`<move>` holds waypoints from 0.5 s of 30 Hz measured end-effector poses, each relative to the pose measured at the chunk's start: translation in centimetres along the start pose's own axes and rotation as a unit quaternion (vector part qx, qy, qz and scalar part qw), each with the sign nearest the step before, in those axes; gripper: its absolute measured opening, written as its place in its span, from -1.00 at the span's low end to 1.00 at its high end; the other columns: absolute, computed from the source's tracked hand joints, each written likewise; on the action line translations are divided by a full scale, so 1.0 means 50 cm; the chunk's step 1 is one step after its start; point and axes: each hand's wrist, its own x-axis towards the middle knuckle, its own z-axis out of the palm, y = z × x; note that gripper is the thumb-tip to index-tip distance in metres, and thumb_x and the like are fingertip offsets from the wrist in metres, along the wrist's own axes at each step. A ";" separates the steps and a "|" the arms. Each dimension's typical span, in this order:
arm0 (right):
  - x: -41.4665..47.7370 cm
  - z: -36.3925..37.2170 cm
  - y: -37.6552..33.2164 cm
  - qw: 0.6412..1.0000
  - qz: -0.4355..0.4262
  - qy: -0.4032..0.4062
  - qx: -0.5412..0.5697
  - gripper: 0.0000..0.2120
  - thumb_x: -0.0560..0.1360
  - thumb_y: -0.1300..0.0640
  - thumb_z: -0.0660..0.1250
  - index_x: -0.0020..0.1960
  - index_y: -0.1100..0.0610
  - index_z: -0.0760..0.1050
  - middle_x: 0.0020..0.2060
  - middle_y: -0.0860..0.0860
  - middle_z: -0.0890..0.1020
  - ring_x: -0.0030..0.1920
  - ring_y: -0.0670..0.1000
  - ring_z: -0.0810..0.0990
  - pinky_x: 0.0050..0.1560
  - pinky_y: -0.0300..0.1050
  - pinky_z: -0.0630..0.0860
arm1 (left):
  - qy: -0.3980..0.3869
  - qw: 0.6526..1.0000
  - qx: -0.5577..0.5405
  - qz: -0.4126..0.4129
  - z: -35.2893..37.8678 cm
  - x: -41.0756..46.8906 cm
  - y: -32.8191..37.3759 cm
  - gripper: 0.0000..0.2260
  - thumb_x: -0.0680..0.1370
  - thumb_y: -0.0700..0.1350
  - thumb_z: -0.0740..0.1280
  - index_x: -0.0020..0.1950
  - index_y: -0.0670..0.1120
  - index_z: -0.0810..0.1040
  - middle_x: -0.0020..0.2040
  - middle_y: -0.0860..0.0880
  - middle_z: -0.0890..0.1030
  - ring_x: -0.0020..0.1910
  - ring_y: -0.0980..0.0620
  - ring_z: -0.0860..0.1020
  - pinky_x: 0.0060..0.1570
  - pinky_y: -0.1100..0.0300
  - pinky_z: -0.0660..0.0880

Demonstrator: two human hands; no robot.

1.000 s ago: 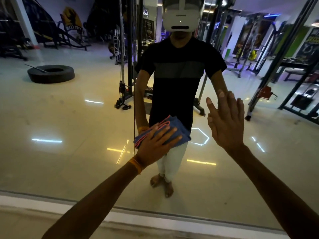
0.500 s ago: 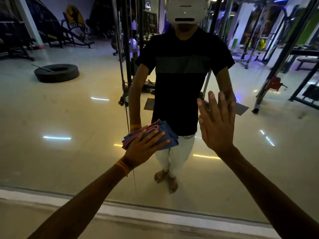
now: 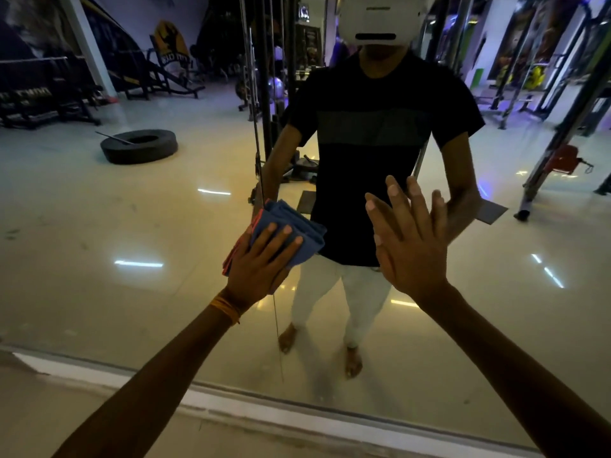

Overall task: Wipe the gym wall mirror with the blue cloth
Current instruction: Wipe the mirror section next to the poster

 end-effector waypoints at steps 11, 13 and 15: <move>0.104 0.055 -0.157 0.996 0.084 0.002 -0.038 -0.46 0.65 0.00 0.25 0.60 0.10 0.29 0.57 0.22 0.29 0.59 0.28 0.17 0.57 0.32 0.05 | 0.020 0.999 -0.025 0.038 -0.023 -0.042 -0.140 -0.31 0.64 0.03 0.22 0.70 0.00 -0.03 0.70 -0.03 -0.07 0.68 -0.08 -0.04 0.62 -0.12 -0.06; 0.096 0.063 -0.168 0.994 0.090 -0.005 -0.056 -0.37 0.64 -0.01 0.29 0.64 0.06 0.17 0.64 0.14 0.11 0.61 0.25 0.11 0.58 0.32 0.00 | -0.019 0.995 0.013 0.102 -0.013 -0.116 -0.137 -0.26 0.62 -0.02 0.30 0.70 -0.02 -0.02 0.70 -0.06 -0.06 0.67 -0.10 -0.02 0.62 -0.12 -0.01; 0.097 0.057 -0.171 0.995 0.084 -0.001 -0.056 -0.40 0.68 -0.02 0.20 0.66 0.04 0.10 0.66 0.08 -0.01 0.62 0.24 0.06 0.59 0.30 -0.02 | -0.031 0.989 0.028 0.139 -0.024 -0.108 -0.180 -0.28 0.65 -0.05 0.30 0.70 -0.05 -0.04 0.70 -0.08 -0.09 0.67 -0.11 -0.05 0.62 -0.12 -0.03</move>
